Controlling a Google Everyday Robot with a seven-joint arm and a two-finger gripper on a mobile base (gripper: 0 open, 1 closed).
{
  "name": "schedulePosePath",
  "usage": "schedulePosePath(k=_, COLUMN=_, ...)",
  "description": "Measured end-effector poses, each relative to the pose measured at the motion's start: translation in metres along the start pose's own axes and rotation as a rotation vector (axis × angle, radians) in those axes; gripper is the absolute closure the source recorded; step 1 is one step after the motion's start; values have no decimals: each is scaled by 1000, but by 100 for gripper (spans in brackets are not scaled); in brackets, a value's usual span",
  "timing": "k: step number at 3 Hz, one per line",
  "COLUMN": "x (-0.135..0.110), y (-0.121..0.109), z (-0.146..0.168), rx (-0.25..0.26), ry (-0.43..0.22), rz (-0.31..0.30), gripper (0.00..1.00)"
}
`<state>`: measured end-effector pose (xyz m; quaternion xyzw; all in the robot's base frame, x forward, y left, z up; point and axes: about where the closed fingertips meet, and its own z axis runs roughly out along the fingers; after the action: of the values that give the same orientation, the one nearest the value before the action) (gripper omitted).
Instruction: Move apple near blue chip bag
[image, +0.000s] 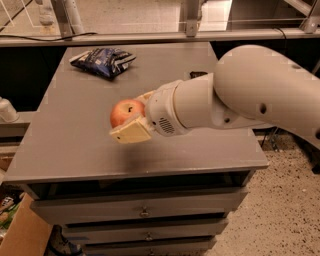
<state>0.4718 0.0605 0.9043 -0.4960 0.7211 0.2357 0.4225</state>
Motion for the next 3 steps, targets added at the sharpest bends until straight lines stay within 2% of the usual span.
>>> schedulePosePath(k=1, x=0, y=0, z=0, rx=0, ry=0, rz=0, gripper=100)
schedulePosePath(k=2, x=-3, y=-30, z=6, rx=18, ry=-3, rz=-19, gripper=100)
schedulePosePath(k=3, x=-4, y=-82, z=31, rx=33, ry=8, rz=-30, gripper=100)
